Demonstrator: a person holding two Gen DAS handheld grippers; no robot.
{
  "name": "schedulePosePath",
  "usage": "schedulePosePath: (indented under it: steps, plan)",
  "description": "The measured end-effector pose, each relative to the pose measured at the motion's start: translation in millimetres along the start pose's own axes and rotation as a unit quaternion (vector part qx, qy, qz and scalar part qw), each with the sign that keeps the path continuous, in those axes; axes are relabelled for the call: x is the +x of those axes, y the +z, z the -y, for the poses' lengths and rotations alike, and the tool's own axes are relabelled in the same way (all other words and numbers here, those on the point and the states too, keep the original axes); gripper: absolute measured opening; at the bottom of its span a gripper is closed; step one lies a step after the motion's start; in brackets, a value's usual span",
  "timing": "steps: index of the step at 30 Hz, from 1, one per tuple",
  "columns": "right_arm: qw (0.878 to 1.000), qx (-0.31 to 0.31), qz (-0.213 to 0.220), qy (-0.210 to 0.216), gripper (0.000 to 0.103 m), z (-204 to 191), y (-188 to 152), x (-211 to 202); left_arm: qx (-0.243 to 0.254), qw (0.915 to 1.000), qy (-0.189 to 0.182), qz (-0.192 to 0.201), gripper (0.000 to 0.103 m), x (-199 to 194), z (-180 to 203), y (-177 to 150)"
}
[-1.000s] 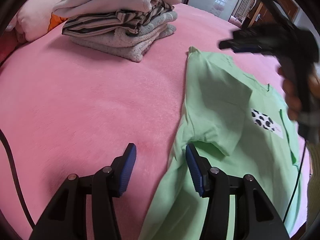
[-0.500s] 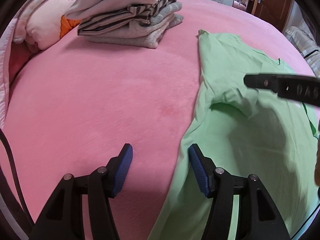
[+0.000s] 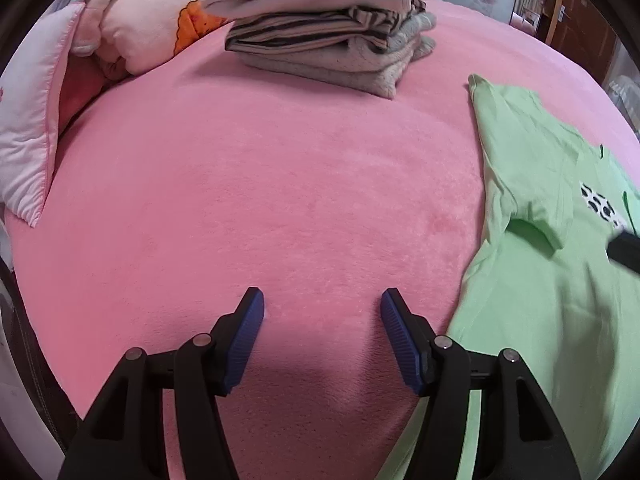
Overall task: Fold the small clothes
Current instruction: 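Open the right gripper and withdraw it from the shirt, then move both grippers over the green shirt toward its hem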
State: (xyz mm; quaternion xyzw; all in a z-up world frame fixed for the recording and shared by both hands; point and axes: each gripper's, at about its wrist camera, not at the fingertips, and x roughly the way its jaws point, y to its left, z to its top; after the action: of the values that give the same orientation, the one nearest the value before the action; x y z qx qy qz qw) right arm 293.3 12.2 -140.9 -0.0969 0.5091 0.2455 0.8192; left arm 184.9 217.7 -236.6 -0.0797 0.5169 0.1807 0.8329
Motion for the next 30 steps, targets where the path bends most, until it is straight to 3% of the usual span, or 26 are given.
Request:
schedulePosePath:
  steps: [8,14,18,22,30]
  plan:
    - [0.999,0.026,-0.004,-0.034,0.033,13.3,-53.5,-37.7,0.051,0.9979,-0.034,0.018,0.06,-41.6,26.5,-12.7]
    - [0.998,0.057,0.015,-0.038,0.033,18.4,-95.1,-91.6,0.085,0.993,-0.076,0.03,0.06,-94.2,44.0,-28.3]
    - [0.995,0.072,0.037,-0.058,0.033,20.6,-120.0,-137.8,0.1,0.9891,-0.096,0.05,0.072,-136.0,46.6,-38.6]
    - [0.991,0.089,0.058,-0.083,0.033,21.2,-141.2,-179.5,0.115,0.9845,-0.107,0.079,0.073,-176.5,49.8,-54.4]
    - [0.98,0.128,0.096,-0.118,0.033,19.6,-188.9,-240.0,0.138,0.9754,-0.134,0.108,0.082,-221.5,52.2,-79.9]
